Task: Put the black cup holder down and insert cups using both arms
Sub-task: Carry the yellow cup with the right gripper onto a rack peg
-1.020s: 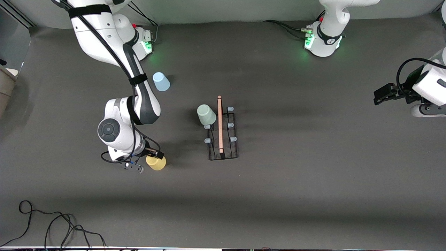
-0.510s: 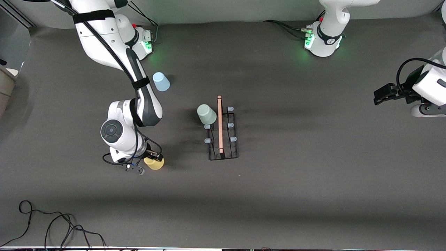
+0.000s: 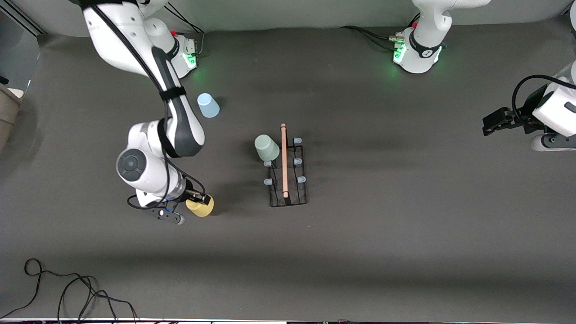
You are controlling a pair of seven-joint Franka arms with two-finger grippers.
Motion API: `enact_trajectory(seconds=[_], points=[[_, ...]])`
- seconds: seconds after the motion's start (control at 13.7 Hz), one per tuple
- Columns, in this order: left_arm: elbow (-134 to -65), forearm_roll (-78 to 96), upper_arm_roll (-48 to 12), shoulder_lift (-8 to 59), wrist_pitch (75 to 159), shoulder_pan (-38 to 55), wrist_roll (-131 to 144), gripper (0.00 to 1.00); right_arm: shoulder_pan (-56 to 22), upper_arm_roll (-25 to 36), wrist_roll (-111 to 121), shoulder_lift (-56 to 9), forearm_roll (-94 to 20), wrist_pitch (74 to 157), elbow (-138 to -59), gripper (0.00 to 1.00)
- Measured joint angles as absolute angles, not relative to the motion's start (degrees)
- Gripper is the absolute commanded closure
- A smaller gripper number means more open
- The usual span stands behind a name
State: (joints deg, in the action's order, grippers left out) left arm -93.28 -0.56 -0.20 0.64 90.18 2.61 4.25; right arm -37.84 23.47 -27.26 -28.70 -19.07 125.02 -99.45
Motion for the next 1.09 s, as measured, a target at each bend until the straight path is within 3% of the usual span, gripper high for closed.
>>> enact_trajectory(seconds=[0.22,0.66,1.09], points=[[-93.28,-0.56,-0.2,0.65,90.18,2.61,4.24,0.0,-41.31,23.06,-37.02,-26.27,-19.16,119.99,-94.9,1.0],[-93.28,-0.56,-0.21,0.66,90.18,2.61,4.24,0.0,-49.58,22.47,-54.68,-27.02,-19.16,119.82,-89.51,1.0],[-93.28,-0.56,-0.21,0.66,90.18,2.61,4.24,0.0,-52.43,22.44,-58.87,-30.47,-19.15,121.42,-87.54,1.0]])
